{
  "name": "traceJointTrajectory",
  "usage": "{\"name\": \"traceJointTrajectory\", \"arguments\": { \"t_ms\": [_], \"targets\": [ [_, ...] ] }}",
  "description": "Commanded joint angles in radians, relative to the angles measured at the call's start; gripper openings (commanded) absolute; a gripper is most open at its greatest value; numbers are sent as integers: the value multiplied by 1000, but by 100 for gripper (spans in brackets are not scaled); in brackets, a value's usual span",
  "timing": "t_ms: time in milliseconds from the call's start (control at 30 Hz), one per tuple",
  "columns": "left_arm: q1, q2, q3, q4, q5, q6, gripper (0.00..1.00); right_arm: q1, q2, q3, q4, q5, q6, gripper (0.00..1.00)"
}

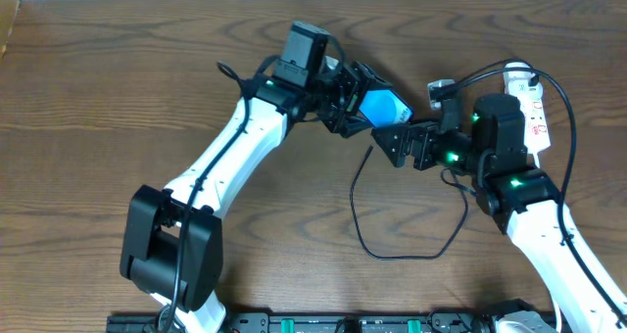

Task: Plug charger to phone and switch on socket
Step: 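Move the right gripper toward the phone while left brings it center, then close the right gripper on the blue phone's side edge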

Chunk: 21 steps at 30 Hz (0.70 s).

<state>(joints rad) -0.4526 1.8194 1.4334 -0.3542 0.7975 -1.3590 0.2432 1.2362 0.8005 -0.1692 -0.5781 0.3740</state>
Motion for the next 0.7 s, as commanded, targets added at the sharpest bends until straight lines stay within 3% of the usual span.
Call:
{"name": "traceJointTrajectory", "arguments": {
  "t_ms": [0,167,333,467,667],
  "targets": [
    [-26,-26,24,9,-21,-11,7,14,1,16,-2,61,-16,99],
    [-40,-26,24,8,-25,-73,7,14,1,16,-3,92,-15,95],
    [-42,-26,24,8,-25,-91,7,14,1,16,-6,102,-15,81],
    [-49,-26,24,8,-25,-103,7,14,1,16,-6,102,-15,59],
    [-68,-26,24,9,-25,-121,7,14,1,16,-6,101,-15,54]
  ]
}}
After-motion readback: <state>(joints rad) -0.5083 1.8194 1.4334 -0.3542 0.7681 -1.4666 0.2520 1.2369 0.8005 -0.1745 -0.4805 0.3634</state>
